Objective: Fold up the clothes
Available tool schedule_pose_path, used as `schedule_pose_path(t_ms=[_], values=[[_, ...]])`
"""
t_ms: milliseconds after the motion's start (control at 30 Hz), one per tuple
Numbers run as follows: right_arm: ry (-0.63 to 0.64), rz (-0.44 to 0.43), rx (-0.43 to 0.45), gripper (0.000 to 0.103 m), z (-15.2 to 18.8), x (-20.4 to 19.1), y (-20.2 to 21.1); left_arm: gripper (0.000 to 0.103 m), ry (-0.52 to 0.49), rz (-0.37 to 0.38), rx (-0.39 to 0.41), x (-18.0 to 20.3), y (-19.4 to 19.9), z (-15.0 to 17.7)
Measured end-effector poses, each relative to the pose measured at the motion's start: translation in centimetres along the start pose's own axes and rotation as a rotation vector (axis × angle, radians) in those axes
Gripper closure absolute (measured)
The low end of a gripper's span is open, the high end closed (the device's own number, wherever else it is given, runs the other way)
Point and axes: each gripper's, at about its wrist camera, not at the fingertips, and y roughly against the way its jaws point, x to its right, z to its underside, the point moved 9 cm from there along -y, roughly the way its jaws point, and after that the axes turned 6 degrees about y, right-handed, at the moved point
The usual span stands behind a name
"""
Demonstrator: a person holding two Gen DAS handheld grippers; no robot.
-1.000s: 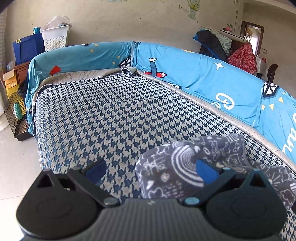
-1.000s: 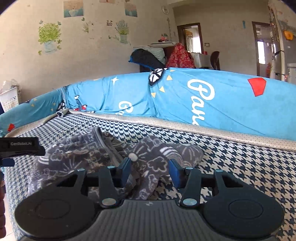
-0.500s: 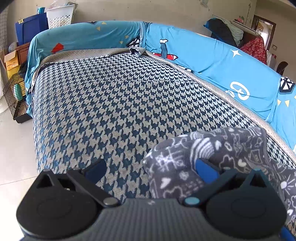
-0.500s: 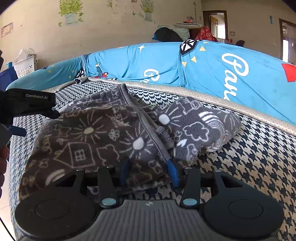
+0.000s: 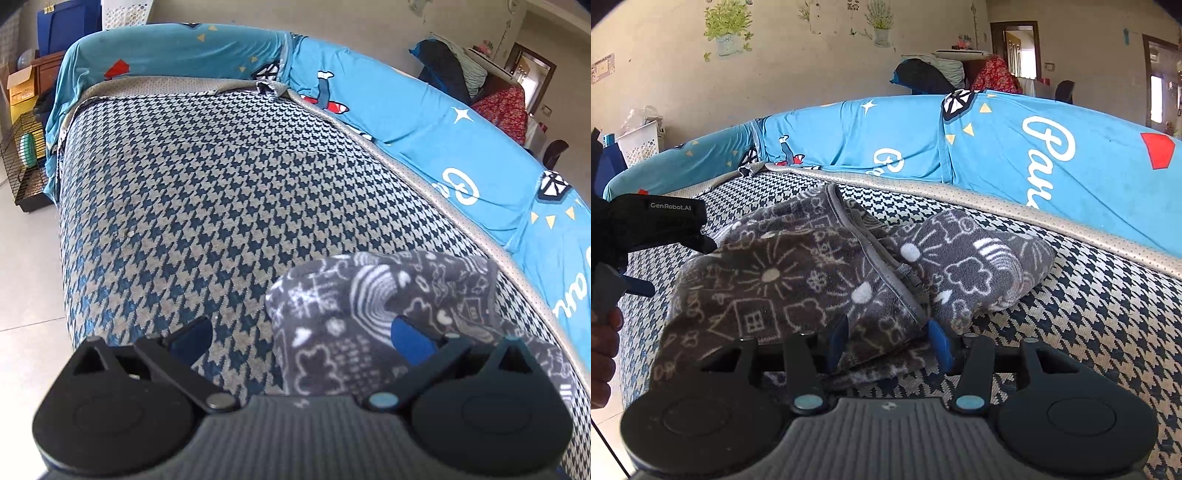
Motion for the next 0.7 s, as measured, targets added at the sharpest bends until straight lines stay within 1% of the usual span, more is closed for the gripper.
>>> schedule_pose_path(t_ms=[100, 167, 267, 367, 567, 667, 700], values=[[-0.008, -0.011, 0.007, 0.056, -0.1, -0.2, 1.4, 0.0, -0.061, 0.022, -0.014, 1.6, 1.3, 1.8], [-0.012, -0.02, 0.007, 0.056, 0.1, -0.4, 2.3, 0.0, -0.101, 0.023, -0.015, 2.1, 2.0, 3.1], [-0.004, -0.027, 0.003, 0.056, 0.6, -0.8, 3.4, 0.0, -0.133, 0.01, -0.017, 2.8, 3.2, 5.5], [0.008, -0.02, -0.007, 0.055, 1.2, -1.0, 4.1, 0.0, -0.148, 0.01, -0.031, 1.9, 4.1, 7.4], [-0.015, -0.024, -0.021, 0.055, 2.0, -1.2, 5.2, 0.0, -0.155, -0.017, 0.008, 0.0, 4.8, 8.7], [-0.027, -0.026, -0.028, 0.055, 2.5, -1.2, 5.7, 0.0, -0.192, -0.028, 0.044, -0.4, 5.6, 9.5], [-0.031, -0.027, -0.03, 0.055, 2.6, -1.3, 5.9, 0.0, -0.203, -0.034, 0.042, -0.4, 5.4, 9.7]])
